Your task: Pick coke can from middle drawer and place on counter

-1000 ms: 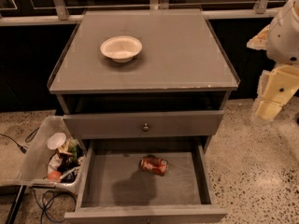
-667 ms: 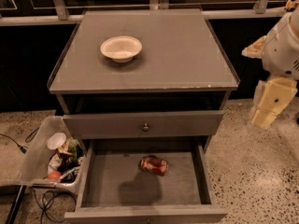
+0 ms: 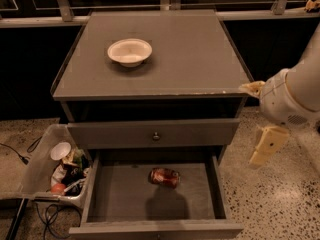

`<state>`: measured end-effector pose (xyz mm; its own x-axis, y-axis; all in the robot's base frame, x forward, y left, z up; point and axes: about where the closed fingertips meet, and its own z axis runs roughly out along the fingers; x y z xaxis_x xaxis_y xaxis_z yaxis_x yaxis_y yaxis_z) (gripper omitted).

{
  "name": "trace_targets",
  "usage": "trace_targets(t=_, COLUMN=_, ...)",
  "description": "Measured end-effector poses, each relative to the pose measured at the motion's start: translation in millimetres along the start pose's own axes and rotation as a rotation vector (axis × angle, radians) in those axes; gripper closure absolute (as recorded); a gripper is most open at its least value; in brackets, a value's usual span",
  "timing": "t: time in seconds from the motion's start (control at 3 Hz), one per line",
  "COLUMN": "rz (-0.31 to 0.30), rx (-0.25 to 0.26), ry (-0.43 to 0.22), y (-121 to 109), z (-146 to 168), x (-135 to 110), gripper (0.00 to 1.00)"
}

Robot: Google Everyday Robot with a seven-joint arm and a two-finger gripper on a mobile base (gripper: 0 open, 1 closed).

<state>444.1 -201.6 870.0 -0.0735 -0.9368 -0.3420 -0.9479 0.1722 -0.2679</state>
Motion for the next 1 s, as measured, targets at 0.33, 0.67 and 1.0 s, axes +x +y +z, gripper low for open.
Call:
trace_targets(t=0.33, rz=0.026, rx=0.016, ry=-0.073, y=-1.2, z=44.4, x=14.9, gripper=0.0)
trace_targets(t=0.67, rz=0.03, rx=0.049, ry=-0.083, y=-10.6, z=48.2, x=14.8, gripper=0.0)
trace_targets(t=1.0, rz=0.029, rx=0.045, ry=-0.081, y=-9.3, z=47.7, x=14.5, gripper=0.0)
